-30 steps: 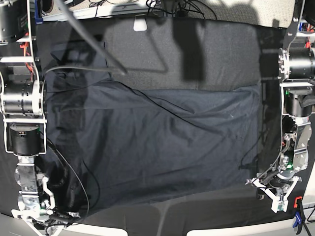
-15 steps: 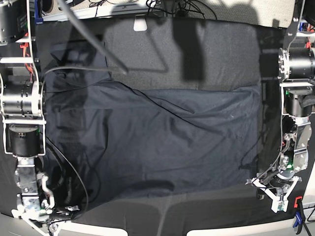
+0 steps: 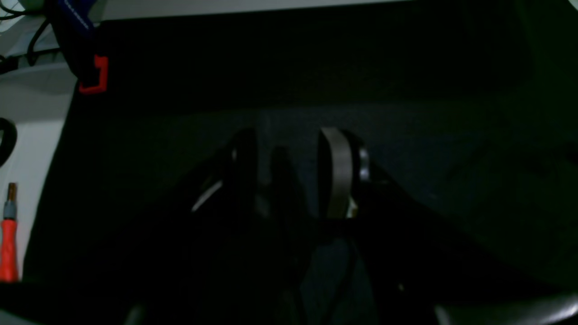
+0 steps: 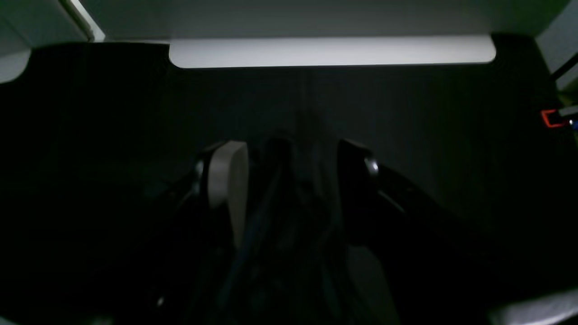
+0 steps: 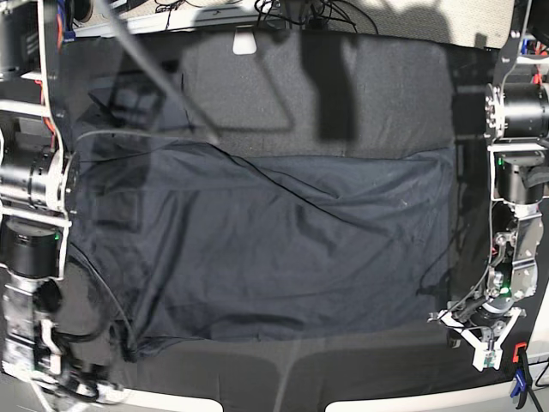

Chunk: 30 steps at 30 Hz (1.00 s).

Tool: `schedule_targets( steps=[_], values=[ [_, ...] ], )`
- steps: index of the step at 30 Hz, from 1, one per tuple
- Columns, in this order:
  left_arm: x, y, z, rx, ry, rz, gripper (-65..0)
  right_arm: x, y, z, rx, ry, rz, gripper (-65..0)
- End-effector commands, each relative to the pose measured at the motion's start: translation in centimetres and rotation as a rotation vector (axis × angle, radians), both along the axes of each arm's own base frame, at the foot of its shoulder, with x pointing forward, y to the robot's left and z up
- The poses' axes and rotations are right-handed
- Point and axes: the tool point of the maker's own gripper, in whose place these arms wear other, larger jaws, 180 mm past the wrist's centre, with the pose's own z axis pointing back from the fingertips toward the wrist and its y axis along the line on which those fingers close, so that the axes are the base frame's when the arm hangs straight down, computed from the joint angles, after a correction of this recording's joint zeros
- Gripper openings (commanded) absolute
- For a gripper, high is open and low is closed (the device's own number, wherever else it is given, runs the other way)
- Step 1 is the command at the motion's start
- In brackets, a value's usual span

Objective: Layout the t-shirt on the table in an organized manner, then fold the t-shirt properly
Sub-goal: 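Hold the hem corners with both grippers, keeping the shirt stretched, then release the hem and lift the right gripper toward the shirt's collar end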

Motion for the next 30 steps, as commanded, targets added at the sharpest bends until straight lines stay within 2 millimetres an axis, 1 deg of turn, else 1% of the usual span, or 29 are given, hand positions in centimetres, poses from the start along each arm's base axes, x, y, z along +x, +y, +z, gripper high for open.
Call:
schedule_targets(
  steps=[1,3,5,7,9,13,17,20,22,25,27,30],
  values=[
    [1.3,0.4,3.0,-0.001,-0.062,0.005,-44.1,1.0,0.1,3.8,0.01,-0.091,0.028,-34.0],
    [1.0,0.1,2.4,-0.027,-0.018,-0.005,-44.1,0.8,0.2,4.0,0.039,-0.102,0.064,-34.0],
    [0.7,-1.0,1.9,-0.036,0.015,-0.064,-44.1,0.5,0.9,4.0,0.095,-0.099,0.112,-34.0],
    [0.5,-2.6,2.0,-0.049,0.016,-0.154,-44.1,0.0,2.3,3.8,0.145,-0.094,0.202,-34.0],
    [0.2,-4.0,2.4,-0.071,0.022,-0.223,-44.1,-0.7,4.2,3.5,0.143,-0.088,0.337,-34.0],
    [-0.3,-5.1,2.9,-0.113,0.067,-0.254,-44.1,-1.9,4.5,1.1,0.144,-0.039,0.353,-34.0],
    [-1.2,-6.2,2.6,-0.09,0.096,-0.325,-44.1,-3.8,4.7,-1.9,0.112,-0.004,0.36,-34.0],
    [-2.6,-6.8,0.9,-0.087,0.124,-0.368,-44.1,-6.0,5.0,-3.9,0.061,0.008,0.378,-34.0],
    [-3.8,-6.9,-0.9,-0.092,0.159,-0.372,-44.1,-7.8,5.5,-5.1,0.021,0.015,0.396,-34.0],
    [-5.9,-6.9,-4.1,-0.104,0.222,-0.37,-44.1,-10.9,6.8,-6.6,-0.007,0.021,0.437,-34.0],
    [-7.2,-7.0,-5.8,-0.113,0.254,-0.368,-44.1,-13.1,7.7,-7.4,-0.006,0.022,0.463,-34.0],
    [-8.5,-6.8,-7.5,-0.122,0.283,-0.364,-44.1,-16.1,8.5,-8.0,0.007,0.009,0.482,-34.0]
  ],
)
